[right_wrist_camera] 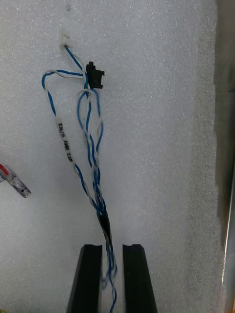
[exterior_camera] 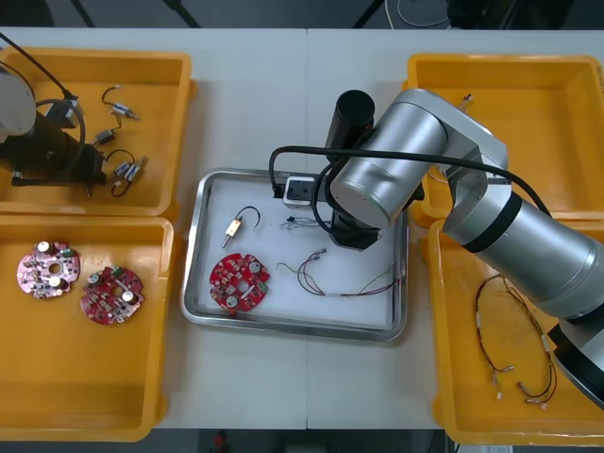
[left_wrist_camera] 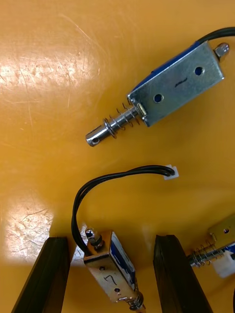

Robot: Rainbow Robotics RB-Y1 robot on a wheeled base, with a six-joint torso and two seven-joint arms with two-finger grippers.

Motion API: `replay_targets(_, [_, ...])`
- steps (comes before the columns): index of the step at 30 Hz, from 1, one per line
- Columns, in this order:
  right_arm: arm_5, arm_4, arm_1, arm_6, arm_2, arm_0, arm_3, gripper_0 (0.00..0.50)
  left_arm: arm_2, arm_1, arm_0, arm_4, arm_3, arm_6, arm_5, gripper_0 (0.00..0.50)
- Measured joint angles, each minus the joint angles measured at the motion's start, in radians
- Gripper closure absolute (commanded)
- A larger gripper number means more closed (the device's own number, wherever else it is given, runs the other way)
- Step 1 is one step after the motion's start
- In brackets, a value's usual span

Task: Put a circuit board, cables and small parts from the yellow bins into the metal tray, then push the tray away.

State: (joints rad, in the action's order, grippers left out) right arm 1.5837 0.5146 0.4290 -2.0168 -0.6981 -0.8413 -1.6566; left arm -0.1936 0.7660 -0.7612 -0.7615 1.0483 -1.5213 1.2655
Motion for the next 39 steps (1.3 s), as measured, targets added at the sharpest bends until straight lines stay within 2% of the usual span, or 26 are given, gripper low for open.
replay_targets(1, [0.000,0.000,0.000,0.000,0.000,0.000,0.000,0.000,0.000,0.000,0.001,-0.001,0.000,0.000,-0.006,0.044])
replay_targets(2, [0.000,0.000,0.000,0.000,0.000,0.000,0.000,0.000,0.000,0.000,0.003,-0.002,0.000,0.000,-0.013,0.338])
replay_targets(3, [0.000,0.000,0.000,0.000,0.000,0.000,0.000,0.000,0.000,0.000,0.004,-0.003,0.000,0.000,-0.019,0.500])
replay_targets(10, [0.010,0.000,0.000,0.000,0.000,0.000,-0.013,0.000,0.000,0.000,0.004,-0.005,0.002,0.000,-0.033,0.500])
replay_targets(16, [0.129,0.001,0.000,0.013,0.020,0.000,-0.098,0.000,0.004,0.003,0.004,-0.006,0.009,0.000,-0.015,0.500])
replay_targets(20, [0.220,0.001,0.000,0.040,0.084,0.016,-0.193,0.000,0.041,0.003,0.006,-0.006,0.045,0.000,0.082,0.500])
replay_targets(25, [0.326,0.001,-0.001,0.055,0.228,0.074,-0.309,0.000,0.135,0.004,0.017,0.000,0.159,0.000,0.224,0.500])
replay_targets(30, [0.330,-0.028,-0.001,0.159,0.350,0.132,-0.399,0.000,0.199,0.004,0.020,0.013,0.278,0.000,0.364,0.500])
replay_targets(34, [0.332,-0.057,-0.001,0.297,0.418,0.171,-0.452,0.000,0.207,0.005,0.022,0.022,0.398,0.002,0.474,0.500])
replay_targets(39, [0.333,-0.064,0.000,0.385,0.493,0.214,-0.484,0.000,0.207,0.004,0.023,0.021,0.562,0.051,0.599,0.500])
